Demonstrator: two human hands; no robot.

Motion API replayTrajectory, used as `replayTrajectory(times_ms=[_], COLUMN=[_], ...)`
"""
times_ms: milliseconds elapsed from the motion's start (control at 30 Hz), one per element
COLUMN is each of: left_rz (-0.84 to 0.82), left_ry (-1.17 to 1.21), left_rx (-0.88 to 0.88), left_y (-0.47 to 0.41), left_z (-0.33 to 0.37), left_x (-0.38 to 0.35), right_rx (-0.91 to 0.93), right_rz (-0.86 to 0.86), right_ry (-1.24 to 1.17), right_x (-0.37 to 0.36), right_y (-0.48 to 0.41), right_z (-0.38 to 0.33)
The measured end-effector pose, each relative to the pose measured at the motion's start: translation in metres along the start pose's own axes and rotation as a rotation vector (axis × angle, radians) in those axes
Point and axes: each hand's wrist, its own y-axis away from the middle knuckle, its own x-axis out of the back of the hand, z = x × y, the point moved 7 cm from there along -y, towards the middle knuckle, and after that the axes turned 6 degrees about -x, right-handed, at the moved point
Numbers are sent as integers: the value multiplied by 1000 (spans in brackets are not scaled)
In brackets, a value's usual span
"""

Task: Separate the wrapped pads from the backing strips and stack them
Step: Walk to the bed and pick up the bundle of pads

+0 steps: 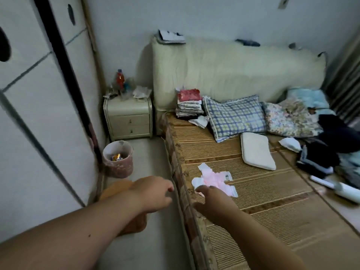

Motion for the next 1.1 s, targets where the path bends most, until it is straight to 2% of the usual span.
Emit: replayTrajectory(times_ms=[267,567,733,933,1100], left_rz=[-147,-212,-271,-371,-501], left_ry=[5,-8,-40,-105,-130], left_rx=[-219,-331,-451,-643,-852], left_y=[-136,-315,-383,-460,-508], left_z=[-6,3,25,67,89], left_x=[14,43,51,44,19], right_rx=[-207,-286,-374,-607,-815], right_rz=[70,56,85,147,218], right_ry=[-10,32,0,-158,-315], right_x=[31,93,123,135,115], right_y=[-83,-215,-248,-263,-276], right_z=[45,103,136,182,198])
